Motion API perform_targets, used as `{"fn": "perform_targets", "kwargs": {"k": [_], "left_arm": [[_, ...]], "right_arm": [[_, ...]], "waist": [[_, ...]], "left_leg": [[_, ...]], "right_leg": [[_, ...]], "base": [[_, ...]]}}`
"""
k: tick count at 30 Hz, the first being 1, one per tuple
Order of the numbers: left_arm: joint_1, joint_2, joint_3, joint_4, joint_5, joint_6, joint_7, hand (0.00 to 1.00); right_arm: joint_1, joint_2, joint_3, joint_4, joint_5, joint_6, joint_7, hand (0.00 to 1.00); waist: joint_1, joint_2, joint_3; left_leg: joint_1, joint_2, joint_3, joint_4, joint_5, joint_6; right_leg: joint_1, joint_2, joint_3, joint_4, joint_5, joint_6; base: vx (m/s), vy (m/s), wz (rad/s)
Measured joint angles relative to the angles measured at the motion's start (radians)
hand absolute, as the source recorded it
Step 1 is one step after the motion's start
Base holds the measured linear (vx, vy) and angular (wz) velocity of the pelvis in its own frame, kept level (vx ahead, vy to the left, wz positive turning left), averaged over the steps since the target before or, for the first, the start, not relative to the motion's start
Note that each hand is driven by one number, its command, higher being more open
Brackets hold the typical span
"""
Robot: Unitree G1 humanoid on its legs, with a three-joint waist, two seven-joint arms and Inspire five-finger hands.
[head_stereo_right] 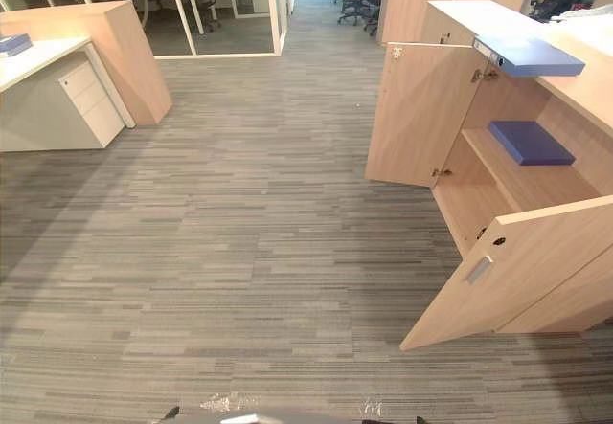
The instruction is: Walk over to the cabinet, pick up the folder, carry it to the office cabinet, place the folder inside the office cabinet, then close the office cabinet door
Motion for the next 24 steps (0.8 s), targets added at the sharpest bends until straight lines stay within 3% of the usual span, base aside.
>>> {"fn": "perform_targets", "kwargs": {"k": [5,17,20,21,24], "left_arm": [[-0.009,0.005,-0.001,0.008,-0.065,0.000,-0.039,1.00],[-0.013,0.009,0.001,0.008,-0.081,-0.002,-0.047,1.00],[-0.026,0.005,0.019,-0.007,-0.082,-0.008,-0.045,1.00],[-0.029,-0.004,0.035,-0.040,-0.083,-0.019,-0.042,1.00],[-0.030,-0.041,0.108,-0.107,-0.087,-0.032,-0.044,1.00]], "right_arm": [[-0.041,0.015,-0.032,0.000,0.002,-0.002,0.003,1.00],[-0.078,0.067,-0.032,0.006,0.000,-0.007,0.008,1.00],[-0.088,0.068,-0.042,0.007,0.002,-0.011,0.007,1.00],[-0.101,0.068,-0.069,0.011,0.004,-0.011,0.006,1.00],[-0.108,0.053,-0.073,0.009,0.010,-0.010,0.000,1.00]], "waist": [[0.009,0.001,0.019],[0.021,-0.007,0.037],[0.020,-0.008,0.067],[0.022,-0.002,0.096],[0.034,0.019,0.137]], "left_leg": [[0.000,-0.001,0.001,-0.007,0.000,0.000],[0.004,-0.009,-0.002,0.001,0.000,0.001],[-0.096,-0.015,-0.008,0.181,-0.062,-0.009],[-0.177,-0.007,-0.006,0.357,-0.105,-0.038],[-0.324,0.025,0.010,0.720,-0.089,-0.058]], "right_leg": [[0.005,0.000,-0.005,-0.023,0.014,0.026],[0.016,-0.007,-0.012,-0.023,0.016,0.029],[0.007,-0.014,-0.024,-0.019,0.010,0.019],[0.007,-0.011,-0.040,-0.002,-0.012,-0.015],[0.027,-0.001,-0.046,0.043,-0.041,-0.032]], "base": [[0.00,0.013,-0.01],[-0.01,0.013,0.00],[-0.09,0.054,0.17],[-0.12,0.085,0.26],[-0.08,0.087,0.02]]}}
